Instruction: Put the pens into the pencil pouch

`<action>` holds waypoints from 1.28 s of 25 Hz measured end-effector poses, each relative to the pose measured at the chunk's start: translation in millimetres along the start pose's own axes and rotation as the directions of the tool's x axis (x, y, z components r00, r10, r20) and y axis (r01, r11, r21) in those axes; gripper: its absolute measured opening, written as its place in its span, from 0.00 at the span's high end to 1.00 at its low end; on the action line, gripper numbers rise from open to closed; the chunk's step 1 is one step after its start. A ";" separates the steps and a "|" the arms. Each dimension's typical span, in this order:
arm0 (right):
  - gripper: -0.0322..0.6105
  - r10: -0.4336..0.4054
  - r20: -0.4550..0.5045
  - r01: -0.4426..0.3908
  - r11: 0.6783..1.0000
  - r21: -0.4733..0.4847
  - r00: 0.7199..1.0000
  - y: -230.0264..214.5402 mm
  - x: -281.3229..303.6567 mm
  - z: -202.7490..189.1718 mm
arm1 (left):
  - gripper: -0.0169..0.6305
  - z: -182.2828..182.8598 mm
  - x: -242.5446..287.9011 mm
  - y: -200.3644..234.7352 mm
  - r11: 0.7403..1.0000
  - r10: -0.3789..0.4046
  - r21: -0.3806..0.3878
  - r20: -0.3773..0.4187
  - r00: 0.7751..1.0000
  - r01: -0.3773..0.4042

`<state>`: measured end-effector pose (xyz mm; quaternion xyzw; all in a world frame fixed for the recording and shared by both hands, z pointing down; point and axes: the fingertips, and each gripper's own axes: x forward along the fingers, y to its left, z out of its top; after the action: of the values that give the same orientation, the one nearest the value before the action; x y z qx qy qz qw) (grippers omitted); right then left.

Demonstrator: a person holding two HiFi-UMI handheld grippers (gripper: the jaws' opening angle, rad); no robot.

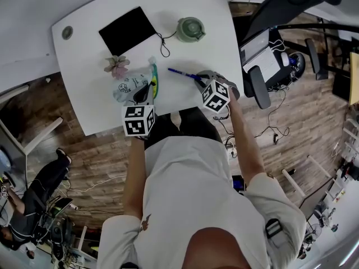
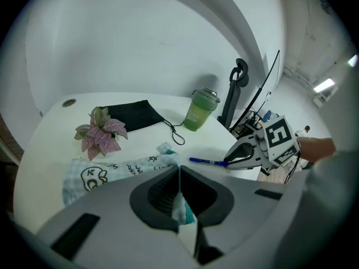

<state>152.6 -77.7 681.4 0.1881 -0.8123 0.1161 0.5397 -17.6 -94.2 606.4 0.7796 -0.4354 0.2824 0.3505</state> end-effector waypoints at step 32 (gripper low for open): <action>0.86 0.089 -0.009 -0.089 0.970 -0.224 0.996 52.0 -20.7 68.1 | 0.97 16.6 -14.9 9.2 0.999 0.009 -0.032 0.075 0.997 -0.007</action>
<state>80.7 -53.7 636.6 0.0895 -0.8281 0.0475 0.5514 -30.4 -103.6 588.2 0.7822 -0.4557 0.2475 0.3452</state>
